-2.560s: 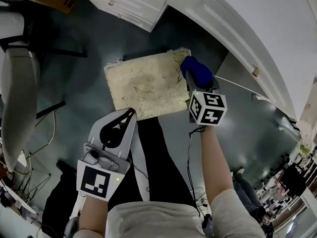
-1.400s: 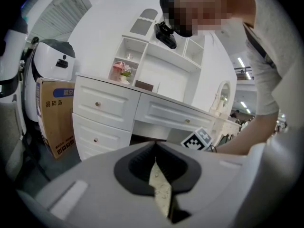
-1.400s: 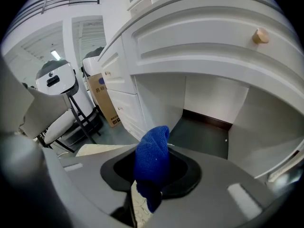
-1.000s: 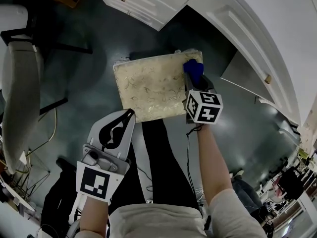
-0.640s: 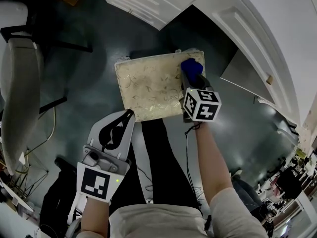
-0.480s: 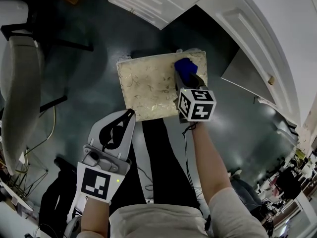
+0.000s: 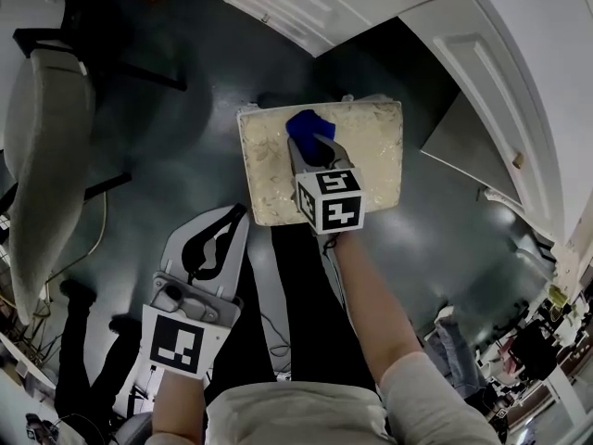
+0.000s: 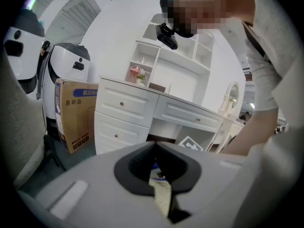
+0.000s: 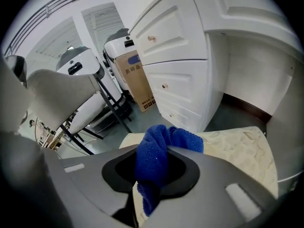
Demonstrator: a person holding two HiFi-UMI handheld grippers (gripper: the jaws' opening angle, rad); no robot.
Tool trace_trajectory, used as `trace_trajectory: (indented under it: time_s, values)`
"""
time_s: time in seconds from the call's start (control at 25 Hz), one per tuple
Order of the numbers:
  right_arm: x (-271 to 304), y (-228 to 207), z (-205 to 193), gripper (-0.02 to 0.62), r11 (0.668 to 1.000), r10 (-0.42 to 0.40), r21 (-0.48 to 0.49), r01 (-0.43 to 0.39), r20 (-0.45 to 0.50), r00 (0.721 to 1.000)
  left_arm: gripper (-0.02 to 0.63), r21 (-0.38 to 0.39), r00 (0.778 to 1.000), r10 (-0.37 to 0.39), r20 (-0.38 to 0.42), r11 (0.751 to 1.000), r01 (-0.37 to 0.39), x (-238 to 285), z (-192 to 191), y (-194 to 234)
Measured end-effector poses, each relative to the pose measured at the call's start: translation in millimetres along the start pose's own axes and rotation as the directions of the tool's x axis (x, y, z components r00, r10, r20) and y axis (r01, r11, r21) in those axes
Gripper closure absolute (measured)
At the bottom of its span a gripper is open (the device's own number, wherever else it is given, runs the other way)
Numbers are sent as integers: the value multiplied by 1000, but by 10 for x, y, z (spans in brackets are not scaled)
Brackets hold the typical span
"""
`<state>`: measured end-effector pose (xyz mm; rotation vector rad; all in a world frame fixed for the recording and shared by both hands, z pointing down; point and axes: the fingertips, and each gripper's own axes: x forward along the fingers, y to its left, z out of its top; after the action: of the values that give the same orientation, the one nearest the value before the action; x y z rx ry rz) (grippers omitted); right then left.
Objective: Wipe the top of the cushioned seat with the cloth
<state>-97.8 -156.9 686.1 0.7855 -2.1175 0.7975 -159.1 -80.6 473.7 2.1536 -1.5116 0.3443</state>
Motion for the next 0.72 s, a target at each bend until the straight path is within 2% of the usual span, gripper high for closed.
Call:
trace_trajectory:
  time_s: [0.36, 0.72]
  values:
    - [146, 376, 19, 517, 999, 41, -3, -41, -6, 999, 606, -12, 999, 29, 15, 1000, -28, -175, -24, 152]
    - [233, 768, -42, 517, 994, 87, -62, -89, -31, 996, 606, -8, 999, 43, 17, 999, -43, -362, -67, 230]
